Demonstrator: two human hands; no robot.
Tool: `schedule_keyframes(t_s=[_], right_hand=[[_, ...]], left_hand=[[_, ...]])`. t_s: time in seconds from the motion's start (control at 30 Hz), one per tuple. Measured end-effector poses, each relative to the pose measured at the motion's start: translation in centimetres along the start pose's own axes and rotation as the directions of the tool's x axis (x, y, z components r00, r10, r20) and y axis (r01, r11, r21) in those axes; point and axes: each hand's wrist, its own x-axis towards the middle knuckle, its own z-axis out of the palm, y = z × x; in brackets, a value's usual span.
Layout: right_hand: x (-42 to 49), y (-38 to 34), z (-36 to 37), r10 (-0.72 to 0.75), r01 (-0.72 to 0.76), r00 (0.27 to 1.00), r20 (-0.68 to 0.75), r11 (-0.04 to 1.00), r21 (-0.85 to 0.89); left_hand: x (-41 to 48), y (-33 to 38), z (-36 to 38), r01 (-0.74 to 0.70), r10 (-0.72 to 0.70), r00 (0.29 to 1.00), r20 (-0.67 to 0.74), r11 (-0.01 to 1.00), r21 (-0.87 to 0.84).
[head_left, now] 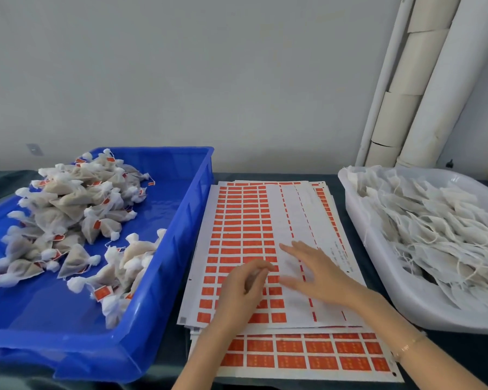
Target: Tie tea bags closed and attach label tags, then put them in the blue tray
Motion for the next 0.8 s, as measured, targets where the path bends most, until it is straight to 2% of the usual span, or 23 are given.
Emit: schedule_keyframes(t_s=[0.13,0.23,0.33,0.43,0.5,0.7,0.8], right_hand=[[-2.9,1.3,-0.2,-0.063,0.103,0.970,0.235,0.981,-0.165],[-3.2,1.9,-0.2,-0.080,0.129,0.963,0.256,0.975,-0.181],[-3.1,2.2,0.0,-0.094,0.134,0.966,0.243,0.979,-0.157],[-2.8,2.4,0.5,-0.096,0.128,0.973,0.212,0.982,-0.139],[-2.7,2.3,0.7,-0.089,0.114,0.978,0.187,0.985,-0.129],[-2.8,2.3,1.0,-0.058,0.068,0.991,0.117,0.994,-0.089],[-3.0,2.2,1.2,-0.008,0.009,1.000,0.021,0.999,-0.031]], left_hand=[[-0.6,-0.4,-0.2,-0.021,0.017,0.999,-0.047,0.997,-0.074],[-0.9,-0.4,-0.2,-0.066,0.061,0.985,-0.160,0.997,-0.027],[-1.1,-0.4,-0.3,-0.127,0.161,0.952,-0.261,0.981,0.144],[-1.7,-0.6,-0.1,-0.177,0.272,0.935,-0.228,0.914,0.366],[-1.9,-0.5,0.0,-0.173,0.292,0.932,-0.216,0.880,0.442],[-2.0,-0.8,-0.4,-0.189,0.259,0.963,-0.079,0.852,0.488],[-2.4,-1.6,-0.7,-0.196,0.212,0.977,0.028,0.838,0.509]])
